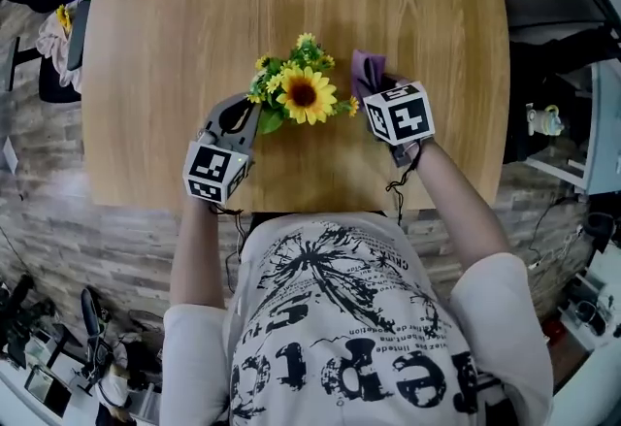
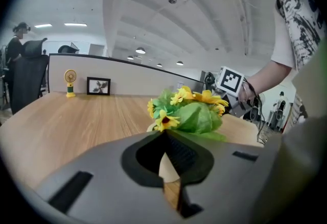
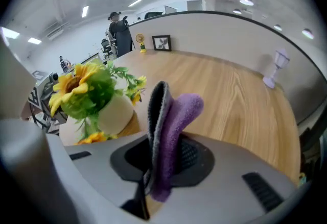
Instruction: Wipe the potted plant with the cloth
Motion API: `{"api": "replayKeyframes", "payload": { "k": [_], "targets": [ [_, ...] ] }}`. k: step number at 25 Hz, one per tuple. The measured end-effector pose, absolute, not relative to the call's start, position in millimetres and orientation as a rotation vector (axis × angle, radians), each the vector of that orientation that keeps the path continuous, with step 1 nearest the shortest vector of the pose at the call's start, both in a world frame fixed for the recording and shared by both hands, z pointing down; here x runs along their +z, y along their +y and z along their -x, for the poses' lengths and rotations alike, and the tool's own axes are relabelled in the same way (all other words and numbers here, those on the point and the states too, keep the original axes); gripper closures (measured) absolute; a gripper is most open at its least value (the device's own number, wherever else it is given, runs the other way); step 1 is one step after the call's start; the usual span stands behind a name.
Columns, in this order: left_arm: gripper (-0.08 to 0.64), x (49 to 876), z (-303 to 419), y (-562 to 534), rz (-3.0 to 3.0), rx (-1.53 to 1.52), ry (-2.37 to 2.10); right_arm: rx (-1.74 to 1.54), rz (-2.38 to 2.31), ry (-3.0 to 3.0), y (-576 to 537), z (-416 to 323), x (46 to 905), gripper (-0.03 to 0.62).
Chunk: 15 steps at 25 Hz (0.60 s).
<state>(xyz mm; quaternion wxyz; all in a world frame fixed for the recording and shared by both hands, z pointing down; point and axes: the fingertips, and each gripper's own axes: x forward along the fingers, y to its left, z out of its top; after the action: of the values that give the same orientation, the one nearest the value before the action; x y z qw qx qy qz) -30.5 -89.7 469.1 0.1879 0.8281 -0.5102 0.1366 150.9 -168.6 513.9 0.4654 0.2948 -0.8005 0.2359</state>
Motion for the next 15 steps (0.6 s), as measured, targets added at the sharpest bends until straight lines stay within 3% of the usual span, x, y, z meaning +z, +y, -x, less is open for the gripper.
{"api": "replayKeyframes", "payload": {
  "k": [9,15],
  "targets": [
    [0.557,466.3,30.4,-91.7,-2.263,0.359,-1.485,0.289,-0.546,-2.087,-264.6,-67.4,503.8,0.518],
    [0.557,464.0,27.3,-93.3,-2.249,0.348,-1.481,0.157,-0.263,-2.137,-265.6,-7.8,510.2,0.518]
  ]
}}
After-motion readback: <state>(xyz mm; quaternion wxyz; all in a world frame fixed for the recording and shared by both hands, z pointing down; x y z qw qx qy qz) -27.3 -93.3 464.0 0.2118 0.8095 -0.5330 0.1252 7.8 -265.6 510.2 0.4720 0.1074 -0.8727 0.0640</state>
